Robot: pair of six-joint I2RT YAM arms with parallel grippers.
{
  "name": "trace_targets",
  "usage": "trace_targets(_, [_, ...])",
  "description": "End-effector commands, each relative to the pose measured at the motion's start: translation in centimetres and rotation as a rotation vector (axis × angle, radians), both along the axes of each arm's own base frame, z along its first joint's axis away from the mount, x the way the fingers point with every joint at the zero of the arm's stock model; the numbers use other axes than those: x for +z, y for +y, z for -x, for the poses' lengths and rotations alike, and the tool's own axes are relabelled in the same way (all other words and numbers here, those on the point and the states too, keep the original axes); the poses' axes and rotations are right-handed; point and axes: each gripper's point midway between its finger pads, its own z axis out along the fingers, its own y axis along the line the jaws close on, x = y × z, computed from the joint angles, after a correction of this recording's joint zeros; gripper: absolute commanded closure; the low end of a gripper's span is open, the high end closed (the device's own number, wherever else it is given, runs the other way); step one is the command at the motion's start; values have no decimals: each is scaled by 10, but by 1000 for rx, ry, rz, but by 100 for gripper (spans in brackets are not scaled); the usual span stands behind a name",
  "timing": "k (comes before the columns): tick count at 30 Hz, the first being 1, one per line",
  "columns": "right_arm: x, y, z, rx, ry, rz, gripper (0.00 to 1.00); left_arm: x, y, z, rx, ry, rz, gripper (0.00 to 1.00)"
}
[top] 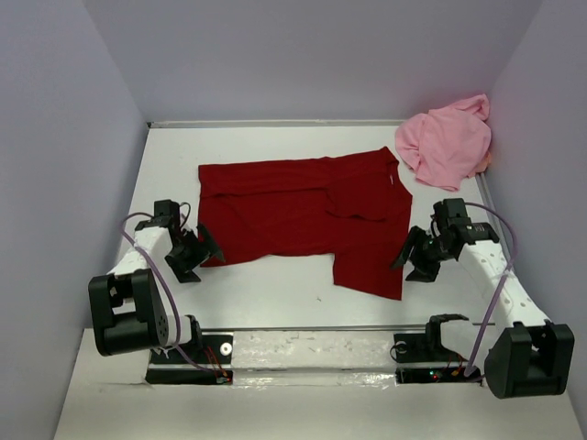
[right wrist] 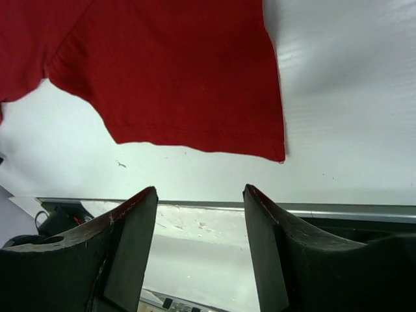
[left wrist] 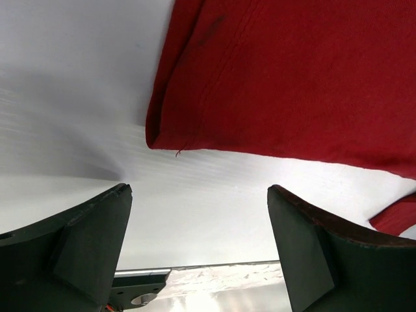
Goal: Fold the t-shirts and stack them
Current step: Grap the side of the flattened tshirt closest away from the robot with both arms
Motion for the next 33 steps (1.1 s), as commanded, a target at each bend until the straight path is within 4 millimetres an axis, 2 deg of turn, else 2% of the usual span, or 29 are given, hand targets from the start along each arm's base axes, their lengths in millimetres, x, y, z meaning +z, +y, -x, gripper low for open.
trace_targets(1, [3,-1,16,-27,23,44,39,3,2,1,-19,-19,-35,5])
trace_targets(4, [4,0,20,-37,15,40,43,4,3,-3,-2,-24,-38,7])
trace_targets(8, [2,0,30,-58,23,37,43,2,6,-11,22,-26,-47,18])
trace_targets(14, [-8,-2,45,-73,26,42,43,6,17,-25,67,-39,-104,21])
trace_targets(18, [-5,-1,44,-61,3,39,43,5,18,-31,95,-47,-102,26])
trace_targets(26, [-2,1,37,-58,-16,33,43,0,21,-46,116,-40,-106,27])
trace_targets(31, [1,1,34,-63,-22,31,43,-9,18,-44,116,-15,-88,41])
trace_targets(33, [1,1,34,-64,-23,29,43,-13,16,-43,120,-10,-80,42])
